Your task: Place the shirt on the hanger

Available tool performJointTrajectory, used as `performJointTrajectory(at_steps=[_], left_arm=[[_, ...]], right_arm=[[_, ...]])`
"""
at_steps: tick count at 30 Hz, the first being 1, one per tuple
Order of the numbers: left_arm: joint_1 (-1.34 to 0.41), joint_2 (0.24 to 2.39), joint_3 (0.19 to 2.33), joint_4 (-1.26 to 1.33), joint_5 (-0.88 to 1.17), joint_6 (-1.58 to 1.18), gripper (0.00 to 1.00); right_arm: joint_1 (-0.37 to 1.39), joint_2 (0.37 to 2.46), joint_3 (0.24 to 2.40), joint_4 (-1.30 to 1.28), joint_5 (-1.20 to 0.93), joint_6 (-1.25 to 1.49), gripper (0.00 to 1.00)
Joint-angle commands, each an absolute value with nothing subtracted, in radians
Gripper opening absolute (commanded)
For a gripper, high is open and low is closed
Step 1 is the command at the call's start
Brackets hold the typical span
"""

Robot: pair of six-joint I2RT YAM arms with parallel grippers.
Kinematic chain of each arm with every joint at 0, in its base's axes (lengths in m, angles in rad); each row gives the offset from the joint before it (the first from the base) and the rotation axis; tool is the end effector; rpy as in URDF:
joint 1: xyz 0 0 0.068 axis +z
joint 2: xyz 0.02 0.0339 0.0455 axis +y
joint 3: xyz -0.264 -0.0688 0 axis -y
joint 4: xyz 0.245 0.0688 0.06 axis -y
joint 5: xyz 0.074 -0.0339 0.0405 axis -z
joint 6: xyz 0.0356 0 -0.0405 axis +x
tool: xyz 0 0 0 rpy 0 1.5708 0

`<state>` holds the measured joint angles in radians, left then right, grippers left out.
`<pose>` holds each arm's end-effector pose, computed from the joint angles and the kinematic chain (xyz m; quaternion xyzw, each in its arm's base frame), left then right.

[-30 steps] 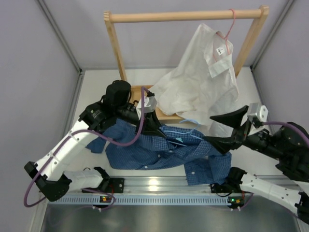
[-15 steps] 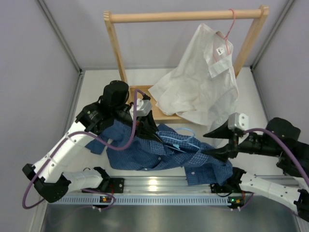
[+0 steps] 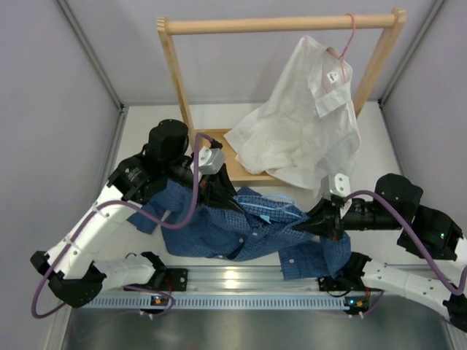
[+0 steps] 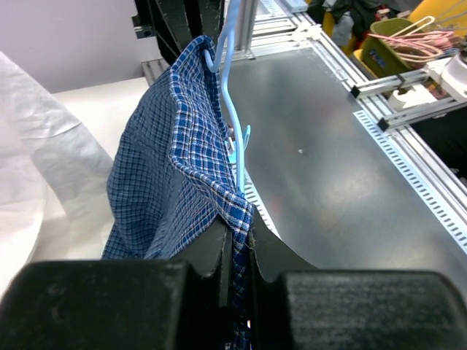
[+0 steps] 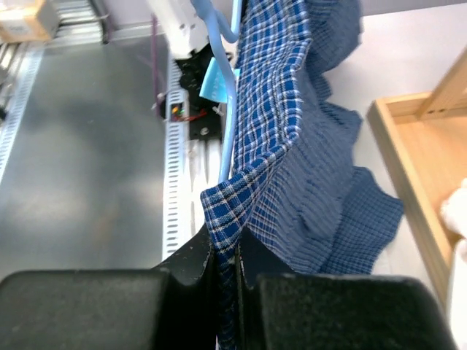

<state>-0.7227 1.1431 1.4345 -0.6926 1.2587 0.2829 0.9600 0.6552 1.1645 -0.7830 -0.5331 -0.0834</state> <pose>0.1322 -0.1617 0.4484 0.6095 0.4341 -0.5763 0.3285 0.0403 0.0891 0.4179 -0.5211 0.5873 0.4374 0.4385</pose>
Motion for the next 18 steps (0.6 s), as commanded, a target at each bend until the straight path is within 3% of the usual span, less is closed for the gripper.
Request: performJointTrajectory(at_steps=[1, 3, 4, 10, 15, 16, 18], left_arm=[[-0.729, 1.147, 1.500, -0.666, 1.260, 0.276, 0.00], [-0.727, 1.146, 1.523, -0.663, 1.146, 0.258, 0.02], [-0.727, 1.141, 1.528, -0.652, 1.102, 0.239, 0.10], [-0.727, 1.089, 1.549, -0.505, 0.576, 0.037, 0.98], [-0.727, 0.996, 1.595, -0.496, 0.156, -0.084, 0.98], [-0.727, 0.977, 1.597, -0.494, -0.064, -0.107, 0.98], [-0.727, 0.908, 1.572, -0.500, -0.234, -0.141, 0.98]], right_arm=[[0.962, 0.615, 1.158, -0.661, -0.377, -0.048, 0.00], [0.962, 0.578, 1.157, -0.637, -0.307, -0.014, 0.00], [0.963, 0.566, 1.152, -0.617, -0.260, -0.008, 0.00], [0.962, 0.526, 1.173, -0.589, -0.175, -0.011, 0.00], [0.962, 0.540, 1.210, -0.566, -0.056, -0.011, 0.00], [0.962, 0.548, 1.236, -0.558, -0.025, -0.008, 0.00], [0.963, 0.580, 1.278, -0.537, 0.044, -0.008, 0.00]])
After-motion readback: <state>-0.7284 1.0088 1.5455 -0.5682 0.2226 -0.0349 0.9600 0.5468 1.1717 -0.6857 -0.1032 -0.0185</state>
